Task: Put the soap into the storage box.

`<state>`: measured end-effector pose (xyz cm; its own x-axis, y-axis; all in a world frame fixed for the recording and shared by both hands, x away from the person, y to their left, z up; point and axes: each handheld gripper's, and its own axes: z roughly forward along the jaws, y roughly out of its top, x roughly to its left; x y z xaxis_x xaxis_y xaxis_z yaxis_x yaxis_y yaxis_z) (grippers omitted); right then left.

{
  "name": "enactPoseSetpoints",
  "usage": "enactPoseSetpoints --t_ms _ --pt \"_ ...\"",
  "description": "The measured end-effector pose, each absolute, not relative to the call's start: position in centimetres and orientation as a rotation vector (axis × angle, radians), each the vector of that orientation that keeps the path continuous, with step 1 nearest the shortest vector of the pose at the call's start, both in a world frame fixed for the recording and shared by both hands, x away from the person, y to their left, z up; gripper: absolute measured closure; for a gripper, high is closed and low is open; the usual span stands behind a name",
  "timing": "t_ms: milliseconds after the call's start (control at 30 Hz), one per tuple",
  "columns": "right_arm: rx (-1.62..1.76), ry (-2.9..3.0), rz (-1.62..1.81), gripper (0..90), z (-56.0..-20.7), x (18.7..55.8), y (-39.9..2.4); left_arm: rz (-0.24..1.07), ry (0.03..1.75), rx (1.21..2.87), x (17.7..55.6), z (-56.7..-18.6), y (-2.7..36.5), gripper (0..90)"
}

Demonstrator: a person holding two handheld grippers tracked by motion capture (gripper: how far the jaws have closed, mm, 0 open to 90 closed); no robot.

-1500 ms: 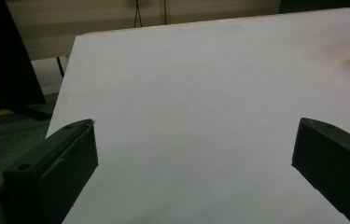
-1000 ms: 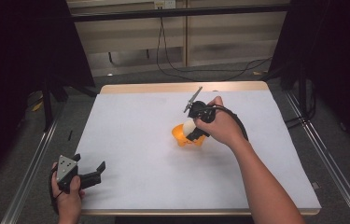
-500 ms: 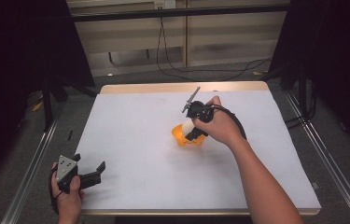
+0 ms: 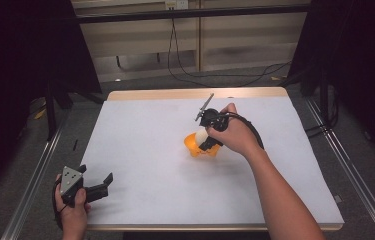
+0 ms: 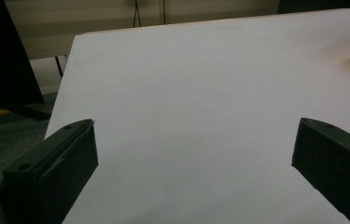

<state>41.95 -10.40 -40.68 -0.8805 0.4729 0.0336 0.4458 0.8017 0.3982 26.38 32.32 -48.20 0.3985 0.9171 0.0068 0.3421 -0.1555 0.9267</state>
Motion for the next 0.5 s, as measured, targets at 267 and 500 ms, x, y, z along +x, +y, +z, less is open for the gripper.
enactPoseSetpoints --t_ms 267,500 --pt "0.780 2.896 0.683 25.2 -40.3 42.0 -10.6 0.756 1.114 1.704 26.4 -48.2 32.3 0.0" --pt "0.782 2.894 0.698 24.4 -39.7 41.7 -11.1 0.757 1.114 1.705 26.4 -48.2 32.3 0.0"
